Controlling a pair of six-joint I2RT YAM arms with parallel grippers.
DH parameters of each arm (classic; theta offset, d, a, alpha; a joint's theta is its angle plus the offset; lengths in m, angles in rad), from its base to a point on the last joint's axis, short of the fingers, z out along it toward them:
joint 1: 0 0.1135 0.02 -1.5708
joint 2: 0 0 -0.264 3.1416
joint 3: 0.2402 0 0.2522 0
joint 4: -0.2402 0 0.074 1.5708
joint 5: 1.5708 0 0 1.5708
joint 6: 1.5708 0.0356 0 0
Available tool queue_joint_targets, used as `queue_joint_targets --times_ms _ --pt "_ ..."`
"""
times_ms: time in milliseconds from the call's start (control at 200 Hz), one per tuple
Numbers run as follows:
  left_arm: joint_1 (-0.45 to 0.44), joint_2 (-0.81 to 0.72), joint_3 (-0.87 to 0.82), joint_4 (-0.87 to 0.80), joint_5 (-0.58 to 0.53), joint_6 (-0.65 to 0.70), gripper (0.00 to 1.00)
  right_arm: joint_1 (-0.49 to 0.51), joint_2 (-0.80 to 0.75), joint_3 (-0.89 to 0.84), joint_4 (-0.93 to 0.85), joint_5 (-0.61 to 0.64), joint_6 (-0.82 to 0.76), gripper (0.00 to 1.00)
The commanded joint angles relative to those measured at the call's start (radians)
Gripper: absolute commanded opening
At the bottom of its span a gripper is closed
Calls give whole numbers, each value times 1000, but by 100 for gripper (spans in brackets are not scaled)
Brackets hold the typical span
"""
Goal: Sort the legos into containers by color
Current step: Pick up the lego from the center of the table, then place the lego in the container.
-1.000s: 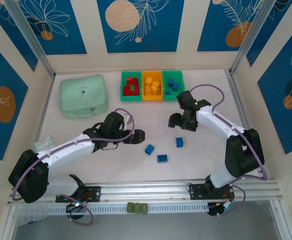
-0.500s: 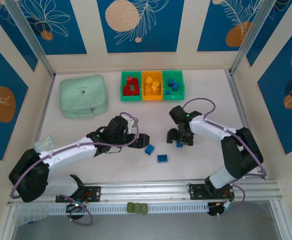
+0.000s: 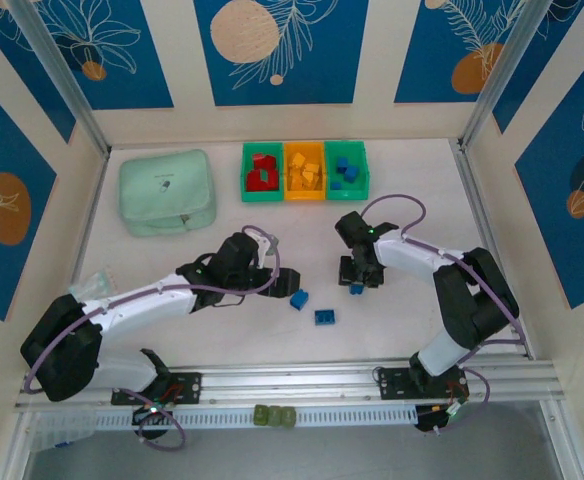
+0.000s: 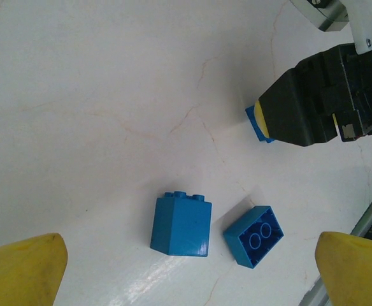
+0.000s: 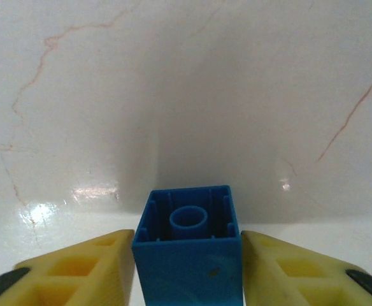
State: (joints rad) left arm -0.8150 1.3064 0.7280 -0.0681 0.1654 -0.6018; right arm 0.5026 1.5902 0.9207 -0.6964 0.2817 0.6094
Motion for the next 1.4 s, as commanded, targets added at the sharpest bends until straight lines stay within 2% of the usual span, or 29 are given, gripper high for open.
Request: queue_joint_targets --times_ms 0,265,540,750,1020,1210,1285,1390 --pt "-10 4 34 -16 -26 39 99 -6 -13 3 -5 10 -11 42" --pt "-8 6 97 -74 -69 82 99 -55 -82 72 16 -40 -63 38" --pt "-3 36 198 -120 -101 144 99 -160 -9 296 59 -18 -99 38" --pt "8 96 276 -137 -139 162 99 -230 168 512 130 22 -125 38" --pt "49 173 350 -131 -144 138 99 -282 507 929 75 -15 -178 39" --pt "82 193 374 -139 -136 120 99 -296 720 1271 -85 -12 -198 56" --pt "87 189 375 -145 -139 120 99 -288 717 1300 -101 -6 -201 58" --pt "90 177 364 -142 -142 115 99 -262 638 1210 -53 -19 -216 59"
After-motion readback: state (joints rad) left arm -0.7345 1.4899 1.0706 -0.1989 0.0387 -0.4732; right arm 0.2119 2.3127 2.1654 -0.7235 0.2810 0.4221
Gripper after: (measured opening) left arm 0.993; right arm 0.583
